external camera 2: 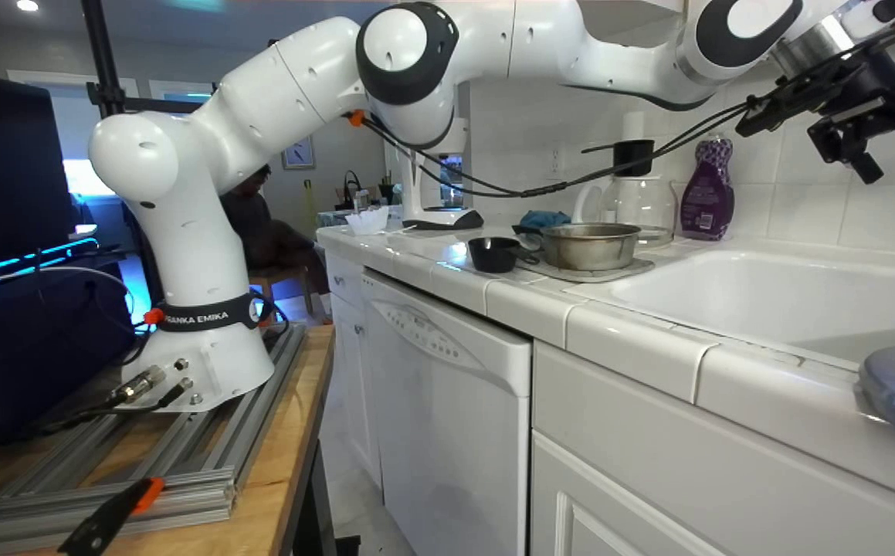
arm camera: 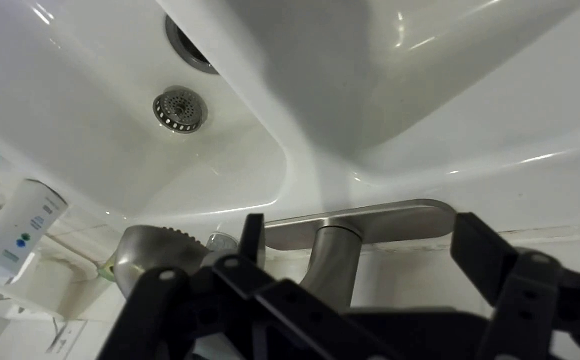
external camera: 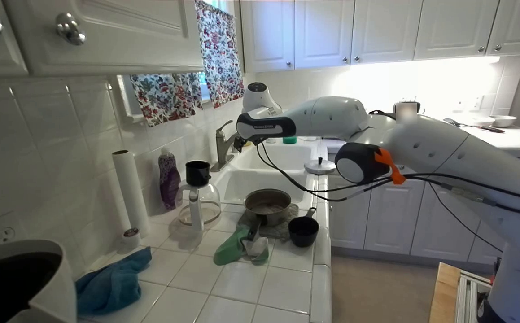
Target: Turn the tap faucet to the right, then move the lid of the pot to the left
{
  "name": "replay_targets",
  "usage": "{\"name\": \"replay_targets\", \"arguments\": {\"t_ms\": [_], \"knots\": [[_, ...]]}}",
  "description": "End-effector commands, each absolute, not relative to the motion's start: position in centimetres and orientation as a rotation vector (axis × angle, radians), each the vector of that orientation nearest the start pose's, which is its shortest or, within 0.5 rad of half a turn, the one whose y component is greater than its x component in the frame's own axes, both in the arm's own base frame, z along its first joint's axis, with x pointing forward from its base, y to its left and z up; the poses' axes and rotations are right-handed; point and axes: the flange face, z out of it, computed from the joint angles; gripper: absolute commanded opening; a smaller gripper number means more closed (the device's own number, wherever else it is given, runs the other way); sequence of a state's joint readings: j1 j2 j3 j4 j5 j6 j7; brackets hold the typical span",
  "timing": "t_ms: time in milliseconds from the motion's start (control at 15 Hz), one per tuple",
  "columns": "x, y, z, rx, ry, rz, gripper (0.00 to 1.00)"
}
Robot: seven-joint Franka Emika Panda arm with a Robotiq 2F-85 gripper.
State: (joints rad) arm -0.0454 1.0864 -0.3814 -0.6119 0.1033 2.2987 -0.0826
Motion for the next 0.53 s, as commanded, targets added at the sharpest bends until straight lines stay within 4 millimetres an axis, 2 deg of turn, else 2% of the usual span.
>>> {"name": "replay_targets", "arguments": {"t_ms": [0, 67, 133, 467], "knots": [[82.4, -17.7, 42.3, -3.302, -0.029, -1.048, 0.70], [82.3, -18.2, 42.4, -3.301, -0.047, -1.054, 0.68], [82.2, -18.8, 42.4, -3.308, -0.060, -1.059, 0.62], [82.0, -20.3, 43.0, -3.318, -0.056, -1.150, 0.26]]}}
